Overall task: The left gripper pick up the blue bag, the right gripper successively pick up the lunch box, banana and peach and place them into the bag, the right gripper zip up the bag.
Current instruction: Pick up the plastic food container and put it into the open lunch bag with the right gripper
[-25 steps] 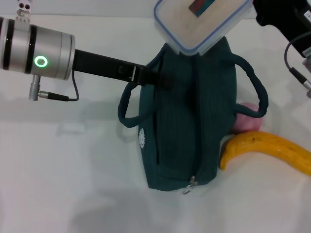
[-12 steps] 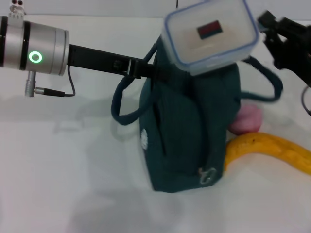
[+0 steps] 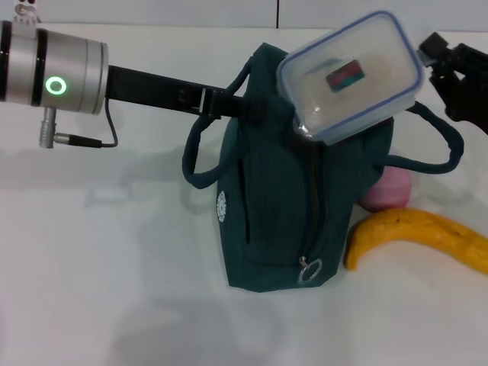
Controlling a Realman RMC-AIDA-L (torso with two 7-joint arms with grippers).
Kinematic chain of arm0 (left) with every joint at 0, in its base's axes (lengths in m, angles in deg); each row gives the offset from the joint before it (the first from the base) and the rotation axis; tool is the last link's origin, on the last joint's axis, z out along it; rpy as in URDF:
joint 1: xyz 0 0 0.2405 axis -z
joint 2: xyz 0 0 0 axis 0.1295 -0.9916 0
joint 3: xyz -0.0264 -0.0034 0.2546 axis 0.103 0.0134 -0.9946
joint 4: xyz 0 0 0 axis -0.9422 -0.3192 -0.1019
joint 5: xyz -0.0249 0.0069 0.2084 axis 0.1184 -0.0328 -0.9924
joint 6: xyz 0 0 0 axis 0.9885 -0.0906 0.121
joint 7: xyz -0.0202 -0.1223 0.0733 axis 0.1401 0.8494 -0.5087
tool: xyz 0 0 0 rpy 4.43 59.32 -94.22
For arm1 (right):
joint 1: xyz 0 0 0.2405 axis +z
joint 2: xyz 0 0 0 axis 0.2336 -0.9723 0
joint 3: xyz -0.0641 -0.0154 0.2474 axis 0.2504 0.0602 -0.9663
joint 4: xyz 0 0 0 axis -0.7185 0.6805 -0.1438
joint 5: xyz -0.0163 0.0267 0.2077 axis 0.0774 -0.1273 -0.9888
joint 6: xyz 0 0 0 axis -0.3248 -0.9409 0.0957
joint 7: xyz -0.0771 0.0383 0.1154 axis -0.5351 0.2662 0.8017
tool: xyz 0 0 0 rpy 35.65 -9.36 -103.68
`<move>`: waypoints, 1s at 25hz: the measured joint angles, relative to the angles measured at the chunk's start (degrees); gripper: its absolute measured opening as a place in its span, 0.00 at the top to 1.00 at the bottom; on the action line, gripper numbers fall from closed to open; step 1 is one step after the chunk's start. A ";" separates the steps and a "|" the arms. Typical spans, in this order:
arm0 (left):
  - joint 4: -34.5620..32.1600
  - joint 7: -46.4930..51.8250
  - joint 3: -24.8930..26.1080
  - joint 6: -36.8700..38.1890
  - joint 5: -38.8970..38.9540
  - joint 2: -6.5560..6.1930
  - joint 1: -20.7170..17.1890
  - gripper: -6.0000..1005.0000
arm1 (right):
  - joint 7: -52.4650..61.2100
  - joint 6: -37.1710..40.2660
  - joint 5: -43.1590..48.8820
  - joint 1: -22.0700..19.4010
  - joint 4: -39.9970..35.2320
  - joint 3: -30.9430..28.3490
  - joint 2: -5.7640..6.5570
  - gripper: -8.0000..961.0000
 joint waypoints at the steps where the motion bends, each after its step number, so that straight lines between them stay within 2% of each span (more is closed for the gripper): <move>1: 0.00 0.00 0.00 0.00 0.00 0.00 0.00 0.94 | -0.02 0.00 0.18 0.26 -0.86 1.16 -0.05 0.90; 8: 0.12 -0.51 0.00 -0.54 -0.06 -0.26 0.34 0.94 | -0.15 -2.30 0.45 2.72 -5.38 12.44 0.04 0.90; 14: -0.09 -0.97 0.21 -0.57 0.12 -0.69 -0.06 0.94 | -0.71 -5.91 1.02 2.45 -8.23 16.37 0.16 0.90; 18: -0.10 -1.18 0.68 -0.57 -0.03 -0.82 -0.06 0.94 | -3.88 -6.99 1.06 2.63 -12.19 21.79 0.25 0.90; 25: 0.14 -2.14 0.71 -0.57 -0.09 -1.13 -0.08 0.94 | -10.95 -5.22 1.05 2.55 -17.68 25.23 0.48 0.90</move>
